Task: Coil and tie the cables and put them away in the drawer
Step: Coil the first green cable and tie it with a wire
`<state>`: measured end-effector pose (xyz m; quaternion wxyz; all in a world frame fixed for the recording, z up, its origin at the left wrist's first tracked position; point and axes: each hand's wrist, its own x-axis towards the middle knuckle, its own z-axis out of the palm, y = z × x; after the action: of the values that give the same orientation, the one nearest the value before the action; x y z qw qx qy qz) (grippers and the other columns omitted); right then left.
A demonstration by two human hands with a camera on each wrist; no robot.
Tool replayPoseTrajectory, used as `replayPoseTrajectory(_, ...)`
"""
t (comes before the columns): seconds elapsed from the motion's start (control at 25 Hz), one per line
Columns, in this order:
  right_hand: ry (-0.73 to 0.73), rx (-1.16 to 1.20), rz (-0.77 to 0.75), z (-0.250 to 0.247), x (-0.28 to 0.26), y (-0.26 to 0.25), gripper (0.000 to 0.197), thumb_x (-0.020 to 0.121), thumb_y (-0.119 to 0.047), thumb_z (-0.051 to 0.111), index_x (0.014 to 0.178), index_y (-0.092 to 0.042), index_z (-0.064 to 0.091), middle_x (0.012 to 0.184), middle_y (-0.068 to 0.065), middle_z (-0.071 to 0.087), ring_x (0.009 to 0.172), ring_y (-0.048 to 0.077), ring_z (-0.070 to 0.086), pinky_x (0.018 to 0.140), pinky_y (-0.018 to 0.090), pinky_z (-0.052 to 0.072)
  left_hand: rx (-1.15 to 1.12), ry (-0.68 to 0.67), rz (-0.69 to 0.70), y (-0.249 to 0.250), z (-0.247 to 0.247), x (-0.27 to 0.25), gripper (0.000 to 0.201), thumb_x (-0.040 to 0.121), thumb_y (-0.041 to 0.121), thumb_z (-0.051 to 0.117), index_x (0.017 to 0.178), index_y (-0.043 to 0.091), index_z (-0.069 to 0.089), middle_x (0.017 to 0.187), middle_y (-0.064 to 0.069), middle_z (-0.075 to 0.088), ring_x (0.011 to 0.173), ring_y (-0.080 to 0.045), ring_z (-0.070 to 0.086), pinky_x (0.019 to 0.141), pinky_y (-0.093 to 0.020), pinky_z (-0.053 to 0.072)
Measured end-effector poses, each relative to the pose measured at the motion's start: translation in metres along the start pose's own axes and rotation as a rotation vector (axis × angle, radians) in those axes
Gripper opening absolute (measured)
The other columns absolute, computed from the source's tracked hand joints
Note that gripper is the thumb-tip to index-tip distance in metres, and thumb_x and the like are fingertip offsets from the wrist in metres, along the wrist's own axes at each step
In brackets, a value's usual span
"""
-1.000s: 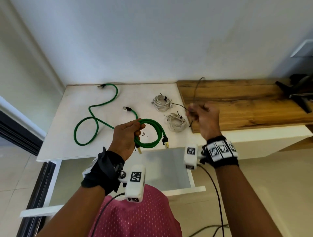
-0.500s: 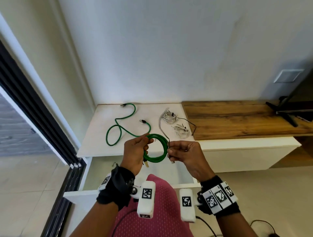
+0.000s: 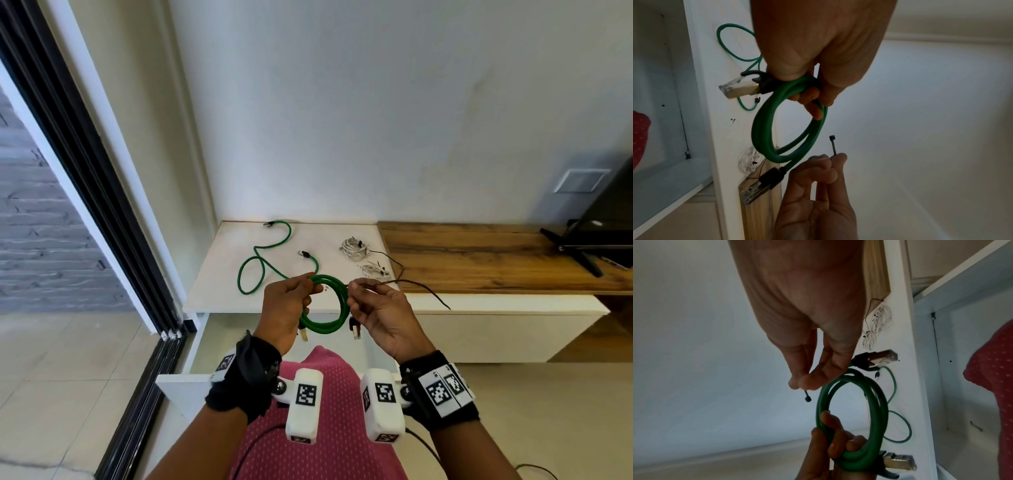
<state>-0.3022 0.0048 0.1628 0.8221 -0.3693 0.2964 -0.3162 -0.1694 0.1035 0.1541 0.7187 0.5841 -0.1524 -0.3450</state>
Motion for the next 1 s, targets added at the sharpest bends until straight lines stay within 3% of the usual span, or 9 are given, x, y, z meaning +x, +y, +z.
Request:
replayPoseTrajectory(0.16,-0.081,-0.217,-0.168,0.002,-0.002,0.01,0.013,0.08,0.009,0.065,0.09,0.004,0.07,0.075,0.015,0.069,0.064,0.023,0.064,0.062,0.025,0.057,0.041,0.013,0.024,0.001,0.004,-0.004,0.021,0.095,0.006,0.052,0.11,0.003,0.068,0.076,-0.005,0.067,0.058,-0.01,0.041,0.053,-0.02,0.035)
replayPoseTrajectory(0.36,0.001,-0.449,-0.356,0.008,0.003,0.024,0.014,0.08,0.007,0.069,0.089,-0.003,0.073,0.079,0.017,0.073,0.072,0.03,0.071,0.075,0.034,0.059,0.062,0.068,0.033,0.0,0.01,-0.006,0.021,0.095,0.007,0.052,0.107,0.005,0.07,0.073,-0.005,0.059,0.06,-0.012,0.041,0.057,-0.023,0.035)
replayPoseTrajectory(0.52,0.04,-0.833,-0.774,0.008,0.015,0.035,0.011,0.078,-0.004,0.073,0.088,-0.005,0.076,0.078,0.007,0.074,0.07,0.019,0.071,0.071,0.036,0.059,-0.035,0.054,-0.017,0.006,0.014,-0.007,0.02,0.096,0.013,0.054,0.091,0.007,0.072,0.069,-0.006,0.059,0.055,-0.01,0.039,0.053,-0.022,0.033)
replayPoseTrajectory(0.64,-0.027,-1.092,-1.122,0.005,0.02,0.035,0.007,0.075,0.0,0.072,0.081,-0.004,0.074,0.077,0.008,0.071,0.066,0.017,0.065,0.061,0.03,0.053,-0.087,0.061,-0.086,0.008,0.015,-0.002,0.017,0.093,0.009,0.057,0.098,0.003,0.072,0.072,-0.008,0.063,0.053,-0.011,0.039,0.049,-0.021,0.033)
replayPoseTrajectory(0.72,-0.05,-1.202,-1.201,0.007,0.02,0.035,0.008,0.074,0.004,0.072,0.079,-0.003,0.071,0.079,0.01,0.063,0.066,0.016,0.057,0.06,0.018,0.044,-0.113,0.054,-0.12,0.008,0.017,0.0,0.017,0.092,0.007,0.057,0.099,0.003,0.072,0.073,-0.009,0.063,0.053,-0.011,0.039,0.05,-0.022,0.034)
replayPoseTrajectory(0.8,-0.021,-1.285,-1.249,0.006,0.024,0.036,0.01,0.073,0.005,0.073,0.079,-0.002,0.07,0.078,0.01,0.053,0.068,0.013,0.046,0.06,0.015,0.036,-0.113,0.048,-0.138,0.008,0.019,-0.002,0.017,0.091,0.009,0.059,0.099,0.003,0.072,0.073,-0.008,0.064,0.054,-0.011,0.039,0.052,-0.023,0.034)
replayPoseTrajectory(0.92,0.079,-1.41,-1.329,0.002,0.026,0.035,0.012,0.07,0.004,0.077,0.073,-0.003,0.067,0.078,0.01,0.049,0.075,0.016,0.041,0.056,0.027,0.038,-0.051,0.069,-0.098,0.006,0.02,-0.004,0.017,0.092,0.011,0.059,0.1,0.004,0.073,0.069,-0.002,0.069,0.054,-0.009,0.039,0.053,-0.022,0.034)
replayPoseTrajectory(1.0,0.118,-1.415,-1.352,-0.001,0.027,0.031,0.011,0.071,-0.002,0.077,0.071,-0.006,0.067,0.087,0.013,0.055,0.086,0.021,0.042,0.064,0.032,0.038,0.006,0.087,-0.044,0.001,0.02,-0.004,0.018,0.094,0.012,0.056,0.1,0.008,0.072,0.078,-0.003,0.073,0.054,-0.009,0.041,0.055,-0.021,0.034)
